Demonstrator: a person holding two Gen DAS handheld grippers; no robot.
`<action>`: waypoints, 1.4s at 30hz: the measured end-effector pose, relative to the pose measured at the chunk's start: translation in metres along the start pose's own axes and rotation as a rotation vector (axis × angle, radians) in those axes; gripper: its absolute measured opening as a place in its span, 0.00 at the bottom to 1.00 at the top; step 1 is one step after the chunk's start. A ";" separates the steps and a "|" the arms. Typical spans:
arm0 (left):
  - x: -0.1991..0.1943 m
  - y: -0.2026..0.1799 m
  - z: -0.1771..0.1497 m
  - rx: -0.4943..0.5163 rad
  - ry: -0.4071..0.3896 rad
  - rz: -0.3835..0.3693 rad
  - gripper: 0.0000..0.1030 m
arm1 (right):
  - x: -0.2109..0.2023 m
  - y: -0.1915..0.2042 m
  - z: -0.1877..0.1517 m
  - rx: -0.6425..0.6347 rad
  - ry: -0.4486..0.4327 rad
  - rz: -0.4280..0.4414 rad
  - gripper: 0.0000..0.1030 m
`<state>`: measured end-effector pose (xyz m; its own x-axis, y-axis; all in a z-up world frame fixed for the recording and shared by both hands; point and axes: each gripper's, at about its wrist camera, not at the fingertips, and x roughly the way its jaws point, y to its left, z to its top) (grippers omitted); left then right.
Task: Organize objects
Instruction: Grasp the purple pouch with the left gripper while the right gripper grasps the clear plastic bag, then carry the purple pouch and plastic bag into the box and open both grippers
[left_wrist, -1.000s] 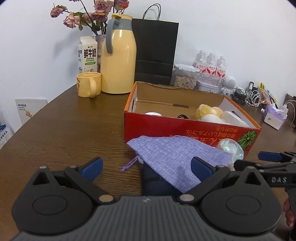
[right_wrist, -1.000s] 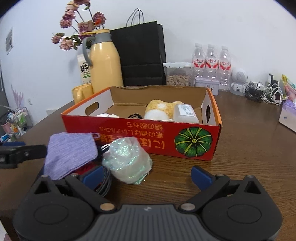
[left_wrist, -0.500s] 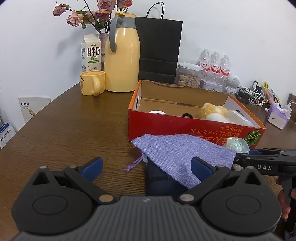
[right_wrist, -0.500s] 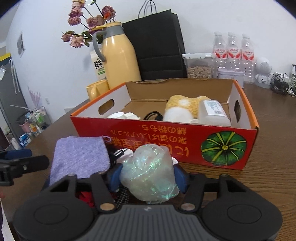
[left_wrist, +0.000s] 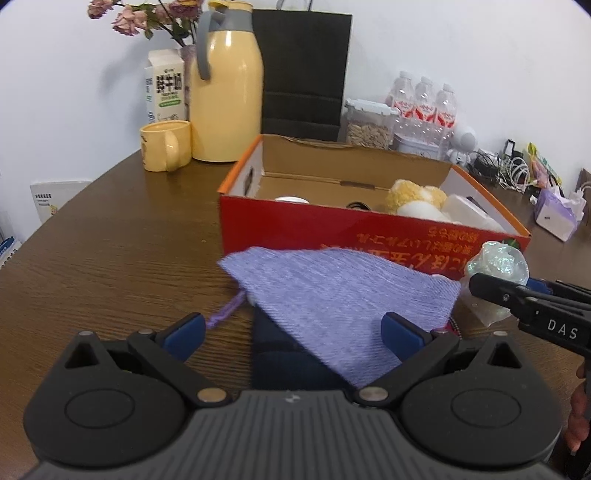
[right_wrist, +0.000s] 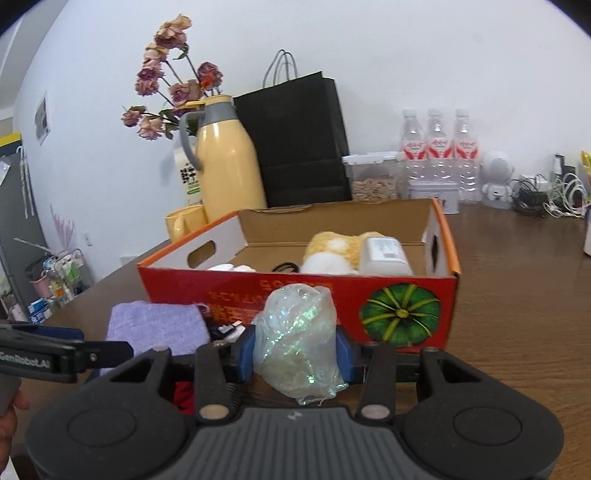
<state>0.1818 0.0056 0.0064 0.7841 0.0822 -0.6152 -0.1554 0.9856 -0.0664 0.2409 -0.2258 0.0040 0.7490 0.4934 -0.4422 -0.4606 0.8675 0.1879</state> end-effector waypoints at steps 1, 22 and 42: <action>0.003 -0.003 -0.001 0.003 0.000 -0.002 1.00 | 0.001 -0.002 -0.001 0.002 0.005 -0.005 0.41; -0.007 -0.023 -0.015 0.097 -0.124 0.041 0.79 | 0.001 0.002 -0.005 -0.032 0.015 0.003 0.41; -0.007 -0.026 -0.024 0.154 -0.163 0.003 0.19 | 0.001 0.002 -0.007 -0.032 0.021 0.002 0.42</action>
<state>0.1659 -0.0246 -0.0064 0.8724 0.0951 -0.4795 -0.0735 0.9953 0.0636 0.2375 -0.2243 -0.0024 0.7379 0.4935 -0.4604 -0.4772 0.8639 0.1611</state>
